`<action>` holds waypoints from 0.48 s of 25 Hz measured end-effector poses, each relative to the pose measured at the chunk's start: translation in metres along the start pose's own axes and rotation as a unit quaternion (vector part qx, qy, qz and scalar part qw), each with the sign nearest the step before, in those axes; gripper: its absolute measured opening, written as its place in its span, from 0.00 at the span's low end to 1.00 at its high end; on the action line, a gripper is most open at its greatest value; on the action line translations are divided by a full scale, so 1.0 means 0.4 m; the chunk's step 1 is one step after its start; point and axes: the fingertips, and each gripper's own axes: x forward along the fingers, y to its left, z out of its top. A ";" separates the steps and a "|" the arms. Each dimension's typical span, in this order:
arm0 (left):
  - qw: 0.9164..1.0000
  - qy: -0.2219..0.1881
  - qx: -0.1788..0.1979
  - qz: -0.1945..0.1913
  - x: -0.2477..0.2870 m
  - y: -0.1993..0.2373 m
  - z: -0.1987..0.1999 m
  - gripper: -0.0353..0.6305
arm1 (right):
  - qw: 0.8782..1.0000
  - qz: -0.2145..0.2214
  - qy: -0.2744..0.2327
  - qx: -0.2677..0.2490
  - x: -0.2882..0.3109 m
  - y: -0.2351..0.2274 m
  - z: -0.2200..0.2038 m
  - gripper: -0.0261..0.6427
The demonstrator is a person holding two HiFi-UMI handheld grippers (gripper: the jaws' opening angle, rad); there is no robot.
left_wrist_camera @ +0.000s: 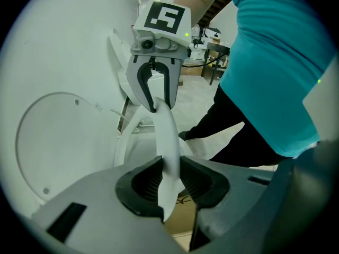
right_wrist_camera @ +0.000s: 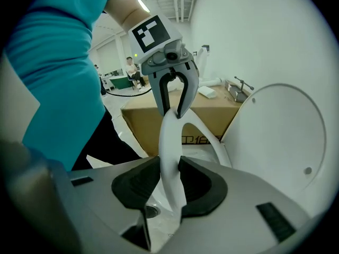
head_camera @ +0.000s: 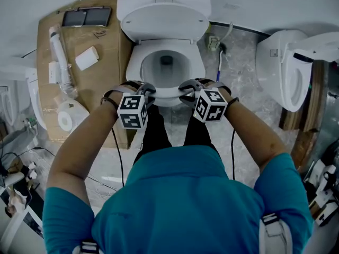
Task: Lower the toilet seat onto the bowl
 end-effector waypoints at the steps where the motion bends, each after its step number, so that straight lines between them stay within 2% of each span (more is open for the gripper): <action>1: 1.000 0.002 0.001 -0.004 0.008 -0.009 -0.002 0.19 | 1.000 0.003 0.002 -0.001 0.008 0.009 -0.005 0.21; 12: 0.999 0.024 0.005 -0.043 0.089 -0.087 -0.023 0.22 | 0.999 0.026 0.017 -0.014 0.084 0.083 -0.052 0.24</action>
